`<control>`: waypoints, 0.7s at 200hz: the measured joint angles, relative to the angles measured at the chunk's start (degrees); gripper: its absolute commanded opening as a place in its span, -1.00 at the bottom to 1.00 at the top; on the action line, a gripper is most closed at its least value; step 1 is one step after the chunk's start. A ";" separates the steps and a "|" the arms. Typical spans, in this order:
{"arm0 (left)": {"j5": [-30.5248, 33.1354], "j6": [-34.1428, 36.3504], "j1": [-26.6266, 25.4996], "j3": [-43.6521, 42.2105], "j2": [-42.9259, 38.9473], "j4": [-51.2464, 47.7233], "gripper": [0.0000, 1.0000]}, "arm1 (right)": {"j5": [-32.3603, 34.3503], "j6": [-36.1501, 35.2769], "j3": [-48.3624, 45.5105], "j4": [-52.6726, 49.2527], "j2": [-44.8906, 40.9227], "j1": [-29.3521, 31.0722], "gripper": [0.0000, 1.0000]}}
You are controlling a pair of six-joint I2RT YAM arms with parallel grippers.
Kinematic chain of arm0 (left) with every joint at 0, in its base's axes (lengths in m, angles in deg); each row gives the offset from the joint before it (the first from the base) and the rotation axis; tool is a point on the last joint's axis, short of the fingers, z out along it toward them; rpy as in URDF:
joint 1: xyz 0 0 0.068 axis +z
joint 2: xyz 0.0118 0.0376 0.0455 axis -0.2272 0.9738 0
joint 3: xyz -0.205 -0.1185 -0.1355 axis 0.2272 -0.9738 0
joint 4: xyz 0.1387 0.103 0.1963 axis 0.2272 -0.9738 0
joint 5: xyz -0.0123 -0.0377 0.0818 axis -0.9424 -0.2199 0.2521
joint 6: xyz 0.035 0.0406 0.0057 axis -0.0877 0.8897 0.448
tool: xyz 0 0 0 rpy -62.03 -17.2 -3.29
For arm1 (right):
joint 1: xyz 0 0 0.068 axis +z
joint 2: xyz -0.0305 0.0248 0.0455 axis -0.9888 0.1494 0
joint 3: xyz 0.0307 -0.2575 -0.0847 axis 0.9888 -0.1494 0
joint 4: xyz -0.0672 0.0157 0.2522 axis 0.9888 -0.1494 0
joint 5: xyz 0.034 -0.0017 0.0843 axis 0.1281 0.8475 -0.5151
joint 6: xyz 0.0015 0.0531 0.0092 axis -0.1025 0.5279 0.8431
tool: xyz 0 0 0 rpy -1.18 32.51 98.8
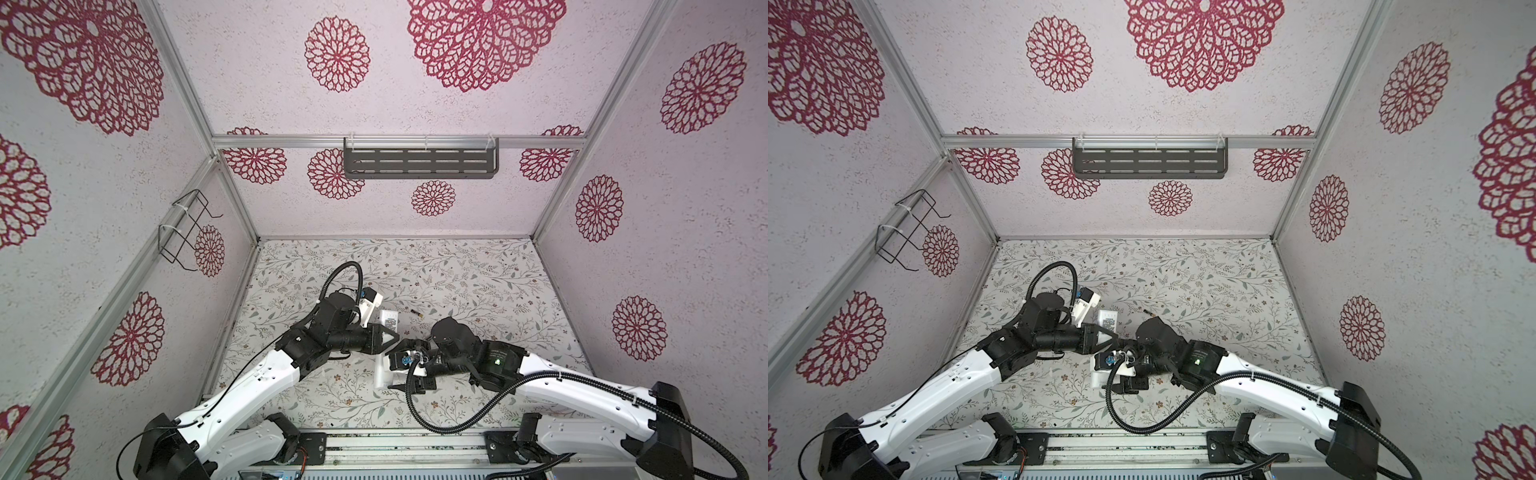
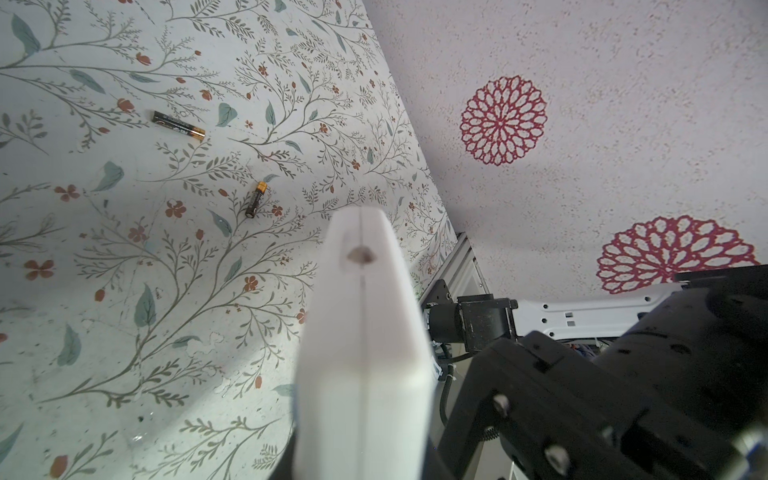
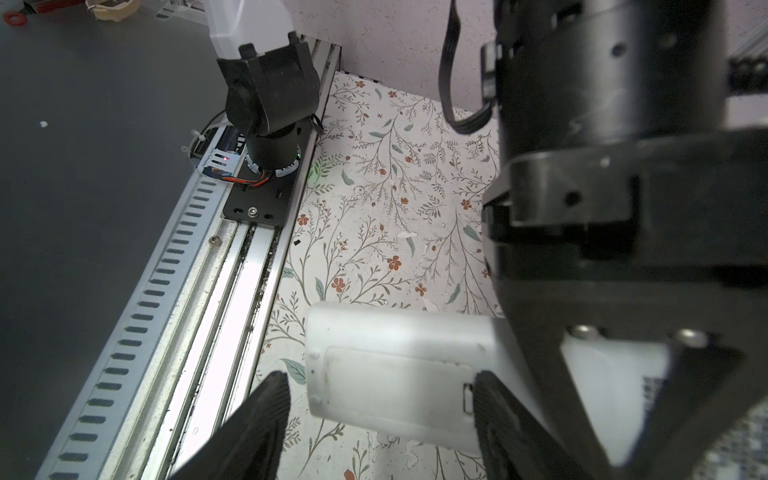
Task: Load the batteries into the remote control
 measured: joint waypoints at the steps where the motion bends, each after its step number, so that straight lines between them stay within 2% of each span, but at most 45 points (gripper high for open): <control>1: -0.02 0.00 0.00 -0.02 0.00 0.00 -0.97 | -0.02 0.00 0.00 -0.02 -0.02 0.00 0.44; 91: -0.59 0.00 -0.37 0.00 -0.52 0.07 -0.97 | -1.57 0.44 0.00 -0.11 -0.90 0.00 0.43; 140: 0.90 0.02 -0.20 0.33 -0.57 3.74 -0.97 | -5.97 0.59 -0.04 -3.23 -0.90 0.92 0.41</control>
